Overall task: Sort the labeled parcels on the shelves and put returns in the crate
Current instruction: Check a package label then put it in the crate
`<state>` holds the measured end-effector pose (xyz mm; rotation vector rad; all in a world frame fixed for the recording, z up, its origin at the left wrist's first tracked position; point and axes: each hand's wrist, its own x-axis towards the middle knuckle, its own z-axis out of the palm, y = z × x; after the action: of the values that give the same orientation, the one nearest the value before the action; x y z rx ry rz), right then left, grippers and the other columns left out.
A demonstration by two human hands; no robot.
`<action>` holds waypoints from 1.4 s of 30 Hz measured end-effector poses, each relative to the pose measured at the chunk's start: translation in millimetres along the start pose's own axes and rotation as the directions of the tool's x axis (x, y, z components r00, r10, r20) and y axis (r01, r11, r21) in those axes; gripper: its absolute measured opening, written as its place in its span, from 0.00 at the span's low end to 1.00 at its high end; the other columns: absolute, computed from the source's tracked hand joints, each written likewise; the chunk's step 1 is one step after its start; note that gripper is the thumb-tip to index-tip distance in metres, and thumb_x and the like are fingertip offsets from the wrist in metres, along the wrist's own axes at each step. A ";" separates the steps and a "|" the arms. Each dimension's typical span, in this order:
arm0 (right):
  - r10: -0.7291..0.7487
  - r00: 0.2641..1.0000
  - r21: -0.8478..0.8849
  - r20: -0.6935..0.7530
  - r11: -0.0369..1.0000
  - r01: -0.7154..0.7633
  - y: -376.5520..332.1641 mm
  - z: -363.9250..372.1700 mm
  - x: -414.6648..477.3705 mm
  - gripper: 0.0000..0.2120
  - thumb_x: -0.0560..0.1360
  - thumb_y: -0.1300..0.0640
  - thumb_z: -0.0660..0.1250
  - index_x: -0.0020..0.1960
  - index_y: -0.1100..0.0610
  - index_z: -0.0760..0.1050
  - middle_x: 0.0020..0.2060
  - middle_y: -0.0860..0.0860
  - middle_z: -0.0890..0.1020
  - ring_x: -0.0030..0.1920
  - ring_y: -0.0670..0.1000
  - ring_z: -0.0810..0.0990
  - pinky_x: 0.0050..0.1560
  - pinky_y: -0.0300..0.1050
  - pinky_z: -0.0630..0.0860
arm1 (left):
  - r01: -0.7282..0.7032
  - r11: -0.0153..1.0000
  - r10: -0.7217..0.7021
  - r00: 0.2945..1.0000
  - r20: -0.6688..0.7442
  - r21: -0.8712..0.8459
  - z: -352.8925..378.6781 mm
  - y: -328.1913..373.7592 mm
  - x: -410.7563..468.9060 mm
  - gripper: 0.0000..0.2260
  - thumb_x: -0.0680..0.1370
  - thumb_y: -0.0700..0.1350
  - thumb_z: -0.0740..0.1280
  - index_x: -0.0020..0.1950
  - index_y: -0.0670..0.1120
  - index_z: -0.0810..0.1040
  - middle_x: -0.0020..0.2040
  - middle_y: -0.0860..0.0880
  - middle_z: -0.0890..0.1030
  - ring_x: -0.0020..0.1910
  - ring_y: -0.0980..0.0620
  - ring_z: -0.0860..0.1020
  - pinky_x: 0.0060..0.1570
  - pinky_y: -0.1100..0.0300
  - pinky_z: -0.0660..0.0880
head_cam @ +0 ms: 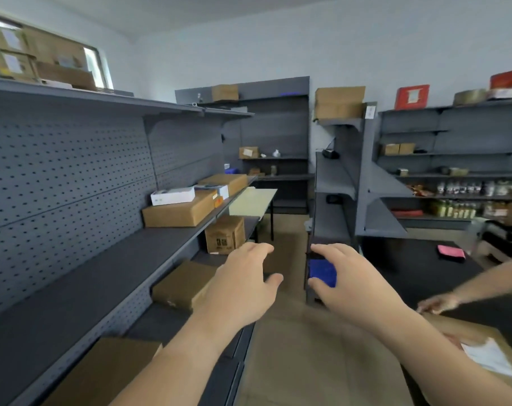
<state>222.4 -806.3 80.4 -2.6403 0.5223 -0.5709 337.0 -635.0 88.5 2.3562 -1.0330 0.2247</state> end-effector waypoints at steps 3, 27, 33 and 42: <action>0.028 0.999 -0.017 -0.044 0.999 -0.029 9.9 9.9 42.7 0.31 0.79 0.44 0.68 0.79 0.42 0.62 0.76 0.41 0.66 0.75 0.46 0.67 0.74 0.47 0.69 | -0.051 0.999 0.051 0.999 0.012 -0.003 13.6 -15.6 47.6 0.25 0.81 0.55 0.68 0.77 0.57 0.67 0.75 0.58 0.68 0.74 0.55 0.68 0.72 0.50 0.70; 0.050 0.996 -0.118 -0.073 0.991 -0.058 137.8 44.0 398.0 0.30 0.81 0.43 0.65 0.80 0.42 0.60 0.77 0.42 0.64 0.75 0.48 0.66 0.75 0.50 0.67 | -0.138 0.989 0.136 0.990 0.043 0.050 122.5 -69.5 428.3 0.26 0.81 0.56 0.68 0.78 0.58 0.66 0.75 0.58 0.69 0.73 0.55 0.69 0.71 0.51 0.72; -0.055 0.998 -0.133 -0.004 0.990 0.054 168.0 66.8 503.6 0.29 0.81 0.42 0.64 0.79 0.42 0.60 0.76 0.43 0.65 0.74 0.50 0.67 0.73 0.52 0.69 | -0.008 0.995 0.010 1.000 -0.018 0.099 142.3 -94.7 502.3 0.25 0.81 0.57 0.68 0.77 0.58 0.66 0.74 0.58 0.70 0.72 0.55 0.70 0.71 0.52 0.72; -0.201 0.976 -0.056 0.084 0.977 0.206 154.5 138.7 625.1 0.29 0.80 0.43 0.65 0.79 0.41 0.62 0.76 0.42 0.65 0.74 0.49 0.67 0.73 0.50 0.70 | 0.143 0.981 -0.134 0.988 -0.076 0.133 157.7 -175.5 575.7 0.23 0.81 0.54 0.67 0.76 0.55 0.69 0.72 0.56 0.71 0.70 0.53 0.70 0.69 0.51 0.72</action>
<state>773.5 -1166.8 90.0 -2.7841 0.2516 -0.5157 850.6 -986.3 89.9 2.5151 -0.8421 0.3290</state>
